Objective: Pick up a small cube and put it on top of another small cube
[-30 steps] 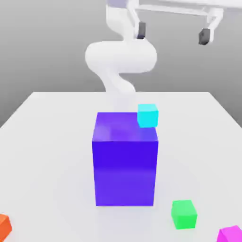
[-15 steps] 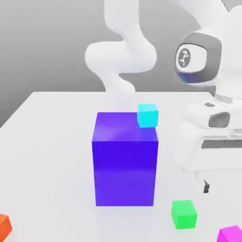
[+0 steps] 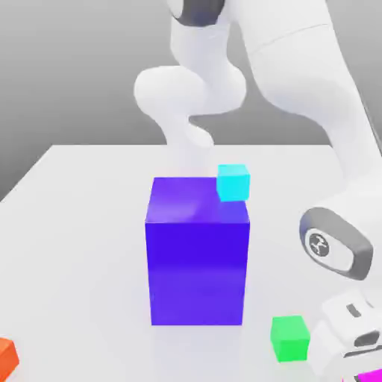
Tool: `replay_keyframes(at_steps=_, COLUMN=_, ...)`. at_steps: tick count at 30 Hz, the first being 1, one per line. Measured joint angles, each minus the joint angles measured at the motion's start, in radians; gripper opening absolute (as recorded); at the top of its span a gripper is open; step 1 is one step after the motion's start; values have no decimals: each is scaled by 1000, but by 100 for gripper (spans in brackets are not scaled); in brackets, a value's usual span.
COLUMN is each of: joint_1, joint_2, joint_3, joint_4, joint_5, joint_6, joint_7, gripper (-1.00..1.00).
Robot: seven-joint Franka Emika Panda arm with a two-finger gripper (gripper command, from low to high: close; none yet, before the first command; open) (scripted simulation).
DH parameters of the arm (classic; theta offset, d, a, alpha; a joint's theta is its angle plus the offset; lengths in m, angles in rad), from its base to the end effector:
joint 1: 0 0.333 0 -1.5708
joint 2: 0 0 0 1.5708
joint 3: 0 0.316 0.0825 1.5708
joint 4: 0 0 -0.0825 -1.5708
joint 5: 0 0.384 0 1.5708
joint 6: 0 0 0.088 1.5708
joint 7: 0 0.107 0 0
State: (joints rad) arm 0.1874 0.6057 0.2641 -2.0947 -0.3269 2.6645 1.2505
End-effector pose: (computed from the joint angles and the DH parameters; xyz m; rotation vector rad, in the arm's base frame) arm 0.5104 0.2620 0.1360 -3.0203 0.8557 -0.0017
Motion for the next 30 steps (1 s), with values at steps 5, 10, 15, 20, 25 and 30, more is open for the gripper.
replay_keyframes(at_steps=5, joint_1=-22, joint_2=-86, joint_3=32, joint_4=-22, joint_5=45, joint_6=-62, joint_7=-31, gripper=-100)
replay_keyframes(at_steps=10, joint_1=-8, joint_2=-190, joint_3=8, joint_4=-99, joint_5=99, joint_6=-92, joint_7=134, gripper=-100)
replay_keyframes(at_steps=15, joint_1=17, joint_2=-275, joint_3=-39, joint_4=-188, joint_5=143, joint_6=-85, joint_7=376, gripper=-100)
replay_keyframes(at_steps=20, joint_1=32, joint_2=-362, joint_3=-77, joint_4=-278, joint_5=191, joint_6=-74, joint_7=619, gripper=-100)
replay_keyframes(at_steps=25, joint_1=37, joint_2=-453, joint_3=-107, joint_4=-369, joint_5=249, joint_6=-61, joint_7=855, gripper=-100)
replay_keyframes(at_steps=30, joint_1=38, joint_2=-471, joint_3=-128, joint_4=-432, joint_5=285, joint_6=-3, joint_7=1031, gripper=-100)
